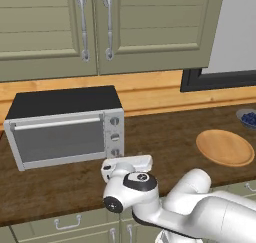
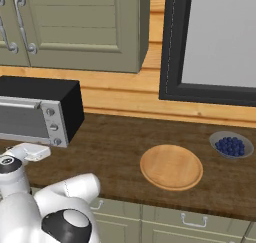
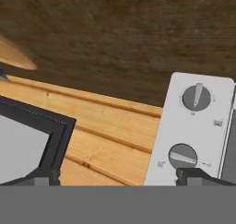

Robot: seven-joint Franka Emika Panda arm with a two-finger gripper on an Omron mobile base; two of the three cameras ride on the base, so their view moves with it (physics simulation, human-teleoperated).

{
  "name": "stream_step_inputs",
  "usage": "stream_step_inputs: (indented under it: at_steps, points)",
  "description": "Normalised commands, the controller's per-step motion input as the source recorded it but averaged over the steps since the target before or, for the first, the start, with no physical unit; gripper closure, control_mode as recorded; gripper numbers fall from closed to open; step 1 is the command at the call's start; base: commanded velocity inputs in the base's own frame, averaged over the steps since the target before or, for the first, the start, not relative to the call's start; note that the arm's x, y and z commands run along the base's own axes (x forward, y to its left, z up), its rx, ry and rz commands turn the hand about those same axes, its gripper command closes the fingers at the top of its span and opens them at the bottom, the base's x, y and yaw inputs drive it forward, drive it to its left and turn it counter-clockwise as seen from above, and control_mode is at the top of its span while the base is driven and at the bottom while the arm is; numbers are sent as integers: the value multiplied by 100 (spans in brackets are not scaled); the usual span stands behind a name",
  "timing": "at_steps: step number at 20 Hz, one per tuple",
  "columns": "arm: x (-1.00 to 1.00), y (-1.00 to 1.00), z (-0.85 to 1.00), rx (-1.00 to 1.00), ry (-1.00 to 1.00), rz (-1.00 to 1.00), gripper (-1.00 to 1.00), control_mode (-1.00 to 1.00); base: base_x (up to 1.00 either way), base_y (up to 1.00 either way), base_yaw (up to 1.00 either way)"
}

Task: Pick up the kebab skewer and baguette bread, and place them inside the toaster oven. Close the toaster oven door and start by setting the timer.

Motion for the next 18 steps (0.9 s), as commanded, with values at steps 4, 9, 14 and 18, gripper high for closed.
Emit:
stream_step_inputs:
  at_steps: [4,9,14,18]
  points:
    - [10,-17,-5,0,0,0,-100,-100,0,0,0]
    - [20,0,-1,0,0,0,-100,-100,0,0,0]
    - [18,0,-3,0,0,1,-100,-100,0,0,0]
    - [3,1,-15,0,0,3,-100,-100,0,0,0]
